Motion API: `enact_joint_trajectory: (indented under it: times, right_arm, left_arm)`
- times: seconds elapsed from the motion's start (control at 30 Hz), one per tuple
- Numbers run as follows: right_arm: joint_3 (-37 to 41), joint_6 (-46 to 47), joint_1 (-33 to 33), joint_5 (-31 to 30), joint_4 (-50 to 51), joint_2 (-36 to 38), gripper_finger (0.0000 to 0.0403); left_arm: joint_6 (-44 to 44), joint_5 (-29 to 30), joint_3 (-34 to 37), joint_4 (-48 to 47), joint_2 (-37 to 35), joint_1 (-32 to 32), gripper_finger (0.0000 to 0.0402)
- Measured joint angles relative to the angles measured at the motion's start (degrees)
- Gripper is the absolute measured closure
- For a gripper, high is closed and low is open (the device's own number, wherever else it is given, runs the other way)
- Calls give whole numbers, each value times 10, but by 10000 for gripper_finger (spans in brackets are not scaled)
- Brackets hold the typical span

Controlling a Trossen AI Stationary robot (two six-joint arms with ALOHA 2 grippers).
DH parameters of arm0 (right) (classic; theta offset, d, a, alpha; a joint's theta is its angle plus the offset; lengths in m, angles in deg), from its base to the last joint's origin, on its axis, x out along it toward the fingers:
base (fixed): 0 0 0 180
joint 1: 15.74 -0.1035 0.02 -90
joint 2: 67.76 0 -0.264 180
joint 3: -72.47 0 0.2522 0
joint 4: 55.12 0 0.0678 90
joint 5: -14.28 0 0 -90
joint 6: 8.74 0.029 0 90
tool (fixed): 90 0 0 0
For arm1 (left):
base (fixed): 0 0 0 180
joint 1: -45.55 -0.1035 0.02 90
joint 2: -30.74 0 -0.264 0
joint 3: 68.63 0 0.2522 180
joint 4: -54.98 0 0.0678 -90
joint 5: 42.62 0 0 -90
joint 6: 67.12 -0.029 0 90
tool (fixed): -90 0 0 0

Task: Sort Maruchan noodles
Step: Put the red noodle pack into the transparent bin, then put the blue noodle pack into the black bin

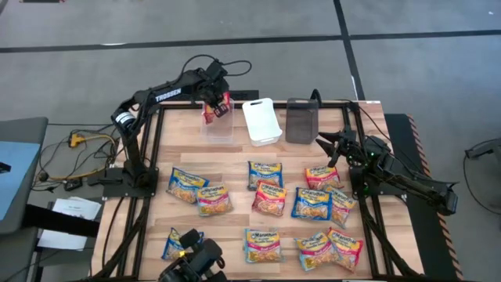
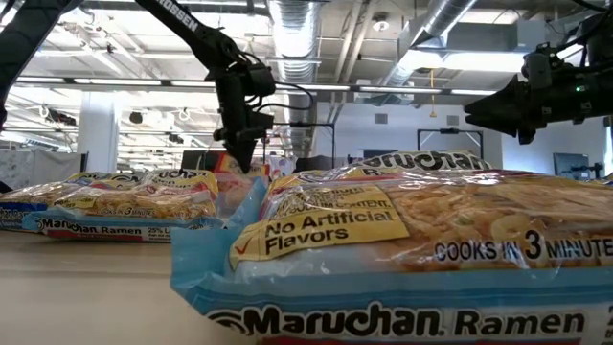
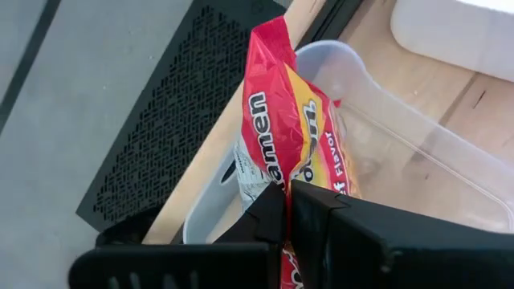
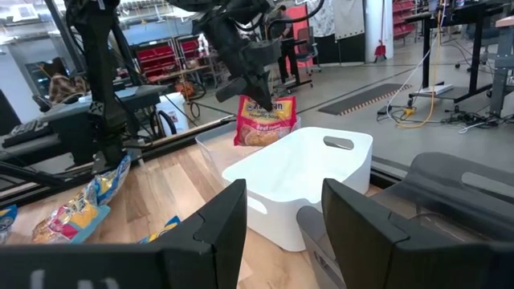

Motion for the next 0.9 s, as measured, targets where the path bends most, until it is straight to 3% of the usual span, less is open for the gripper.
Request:
enact_joint_trajectory:
  times: [0.13,0.33,0.6,0.9]
  right_arm:
    - [0,0,0,0,0,0,217]
    - [0,0,0,0,0,0,217]
    - [0,0,0,0,0,0,217]
    - [0,0,0,0,0,0,217]
  left_arm:
    - [-4,-4,0,6,0,0,401]
    - [-23,-66,0,20,0,-1,397]
    - [-36,-66,0,24,0,0,334]
    - [17,-60,0,32,0,0,281]
